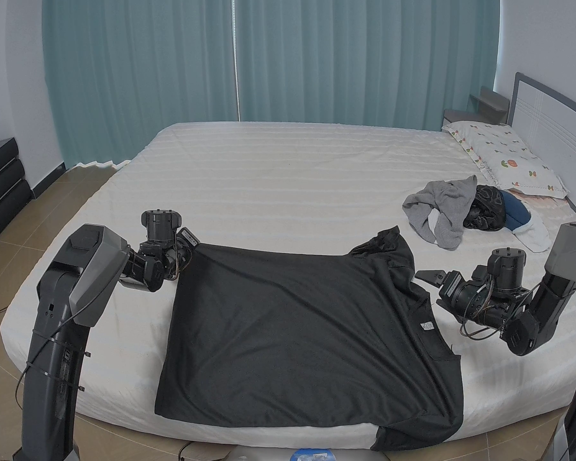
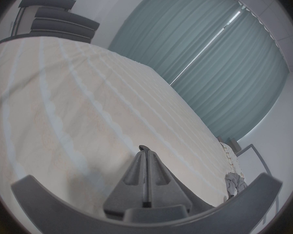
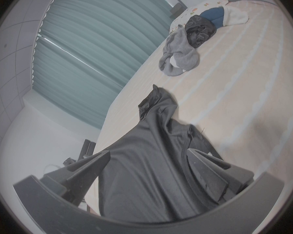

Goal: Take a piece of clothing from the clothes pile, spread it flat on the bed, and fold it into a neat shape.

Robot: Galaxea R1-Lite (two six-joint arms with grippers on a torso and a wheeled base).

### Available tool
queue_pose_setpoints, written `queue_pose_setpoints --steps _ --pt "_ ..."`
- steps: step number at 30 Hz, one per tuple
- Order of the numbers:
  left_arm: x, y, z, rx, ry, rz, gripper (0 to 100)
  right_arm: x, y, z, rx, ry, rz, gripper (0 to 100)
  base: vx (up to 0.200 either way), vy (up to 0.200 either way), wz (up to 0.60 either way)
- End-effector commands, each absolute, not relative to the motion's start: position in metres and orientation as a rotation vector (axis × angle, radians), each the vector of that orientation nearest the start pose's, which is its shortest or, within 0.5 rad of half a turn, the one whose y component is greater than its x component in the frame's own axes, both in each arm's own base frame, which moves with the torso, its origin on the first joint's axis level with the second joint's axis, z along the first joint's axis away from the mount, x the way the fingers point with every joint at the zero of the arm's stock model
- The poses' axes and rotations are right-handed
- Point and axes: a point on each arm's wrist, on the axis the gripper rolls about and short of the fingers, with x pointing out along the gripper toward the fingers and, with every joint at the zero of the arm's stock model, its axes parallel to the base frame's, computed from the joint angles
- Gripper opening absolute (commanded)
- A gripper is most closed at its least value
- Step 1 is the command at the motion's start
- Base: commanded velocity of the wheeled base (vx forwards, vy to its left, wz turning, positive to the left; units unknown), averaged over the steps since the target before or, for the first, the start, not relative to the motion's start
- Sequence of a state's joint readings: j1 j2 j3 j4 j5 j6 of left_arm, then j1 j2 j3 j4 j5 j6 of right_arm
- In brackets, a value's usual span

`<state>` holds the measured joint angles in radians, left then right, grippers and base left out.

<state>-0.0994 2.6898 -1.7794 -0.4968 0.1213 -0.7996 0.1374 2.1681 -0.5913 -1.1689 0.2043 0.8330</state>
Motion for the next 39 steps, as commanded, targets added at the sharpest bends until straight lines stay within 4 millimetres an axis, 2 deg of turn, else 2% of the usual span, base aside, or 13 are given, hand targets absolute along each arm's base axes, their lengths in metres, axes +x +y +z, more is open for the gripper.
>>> queue_pose_setpoints --steps 1,3,5,6,7,10,14,16,20,27,35,36,39 --pt "0.535 -0.037 0.012 -0.737 0.329 0.198 0 0.355 0.046 0.024 0.815 0.519 0.089 100 0.000 0.000 0.00" --pt "0.538 -0.032 0.016 -0.738 0.317 0.203 0 0.365 0.042 0.024 0.816 0.522 0.069 100 0.000 0.000 0.00" --pt "0.541 -0.027 0.021 -0.740 0.314 0.212 0 0.384 0.040 0.023 0.818 0.529 0.050 100 0.000 0.000 0.00" --pt "0.541 -0.027 0.021 -0.740 0.314 0.212 0 0.384 0.040 0.023 0.818 0.529 0.050 100 0.000 0.000 0.00" --pt "0.543 -0.024 0.024 -0.741 0.310 0.217 0 0.397 0.040 0.021 0.815 0.537 0.041 100 0.000 0.000 0.00" --pt "0.546 -0.019 0.029 -0.744 0.293 0.222 0 0.416 0.044 0.015 0.807 0.529 0.037 100 0.000 0.000 0.00" --pt "0.546 -0.017 0.031 -0.743 0.303 0.229 0 0.431 0.048 -0.002 0.786 0.562 0.033 100 0.000 0.000 0.00" --pt "0.544 -0.017 0.031 -0.739 0.328 0.239 0 0.445 0.053 -0.013 0.745 0.564 0.051 100 0.000 0.000 0.00" --pt "0.544 -0.018 0.033 -0.738 0.329 0.240 0 0.460 0.061 -0.022 0.699 0.572 0.077 100 0.000 0.000 0.00" --pt "0.542 -0.020 0.028 -0.722 0.349 0.282 0 0.485 0.079 -0.022 0.672 0.567 0.115 100 0.000 0.000 0.00" --pt "0.541 -0.020 0.025 -0.721 0.360 0.290 0 0.503 0.085 -0.030 0.649 0.603 0.107 100 0.000 0.000 0.00" --pt "0.541 -0.020 0.023 -0.721 0.362 0.291 0 0.506 0.085 -0.031 0.649 0.603 0.107 0 0.000 0.000 0.00" --pt "0.541 -0.020 0.020 -0.720 0.367 0.292 0 0.510 0.086 -0.031 0.649 0.606 0.102 0 0.000 0.000 0.00"
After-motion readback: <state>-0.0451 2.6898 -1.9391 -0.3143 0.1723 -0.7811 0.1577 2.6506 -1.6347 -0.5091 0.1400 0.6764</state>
